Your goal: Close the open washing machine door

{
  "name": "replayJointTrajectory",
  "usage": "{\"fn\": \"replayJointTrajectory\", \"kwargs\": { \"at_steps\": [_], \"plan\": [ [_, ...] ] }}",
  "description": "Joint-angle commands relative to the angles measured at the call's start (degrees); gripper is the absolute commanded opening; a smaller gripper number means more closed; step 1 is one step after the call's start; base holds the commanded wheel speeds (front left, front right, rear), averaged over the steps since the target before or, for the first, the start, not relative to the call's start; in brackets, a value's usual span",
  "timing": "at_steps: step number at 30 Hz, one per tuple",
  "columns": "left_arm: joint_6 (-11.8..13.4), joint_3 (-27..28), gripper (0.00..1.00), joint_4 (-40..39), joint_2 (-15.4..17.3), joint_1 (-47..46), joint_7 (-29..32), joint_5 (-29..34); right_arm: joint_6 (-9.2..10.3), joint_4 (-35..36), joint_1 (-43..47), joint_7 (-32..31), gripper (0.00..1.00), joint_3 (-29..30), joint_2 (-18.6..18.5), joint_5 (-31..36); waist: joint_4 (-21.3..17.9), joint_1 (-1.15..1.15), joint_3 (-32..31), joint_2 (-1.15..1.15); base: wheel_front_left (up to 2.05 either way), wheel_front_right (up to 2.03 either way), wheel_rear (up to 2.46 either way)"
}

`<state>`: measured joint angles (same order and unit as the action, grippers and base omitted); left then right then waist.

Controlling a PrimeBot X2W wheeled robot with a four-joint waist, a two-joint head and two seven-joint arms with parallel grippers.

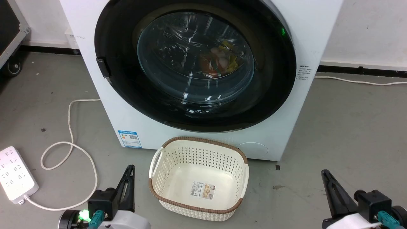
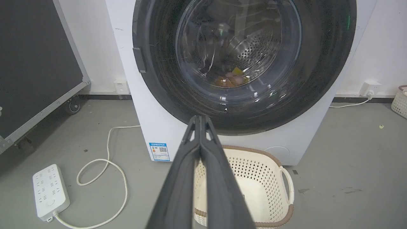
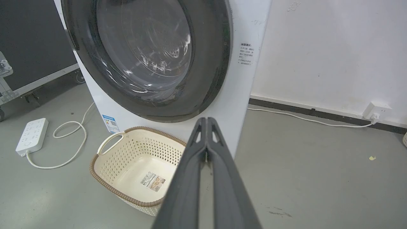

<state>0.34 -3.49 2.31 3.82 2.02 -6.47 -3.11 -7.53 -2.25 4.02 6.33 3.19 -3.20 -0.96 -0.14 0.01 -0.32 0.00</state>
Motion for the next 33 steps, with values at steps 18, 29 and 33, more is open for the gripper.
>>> {"fn": "replayJointTrajectory", "kwargs": {
  "at_steps": [18, 29, 33],
  "plan": [
    [-0.2, 1.4, 0.0, -1.0, -0.5, -1.3, 2.6, 1.4, 0.03, 1.2, -2.3, -2.5, 0.0, -1.3, 0.2, 0.5, 0.1, 0.0, 0.1, 0.0, 0.0, 0.0, 0.0],
    [-0.3, 2.1, 0.0, -1.4, -0.6, -1.6, 3.9, 2.0, 0.04, 1.5, -2.9, -3.8, 0.0, -2.0, 0.3, 0.7, 0.1, 0.0, 0.2, 0.0, 0.0, 0.0, 0.0],
    [-0.3, 2.4, 0.0, -1.6, -0.7, -1.7, 4.4, 2.2, 0.04, 1.7, -3.1, -4.2, 0.0, -2.2, 0.3, 0.7, 0.1, 0.0, 0.2, 0.0, 0.0, 0.0, 0.0]
  ]
}}
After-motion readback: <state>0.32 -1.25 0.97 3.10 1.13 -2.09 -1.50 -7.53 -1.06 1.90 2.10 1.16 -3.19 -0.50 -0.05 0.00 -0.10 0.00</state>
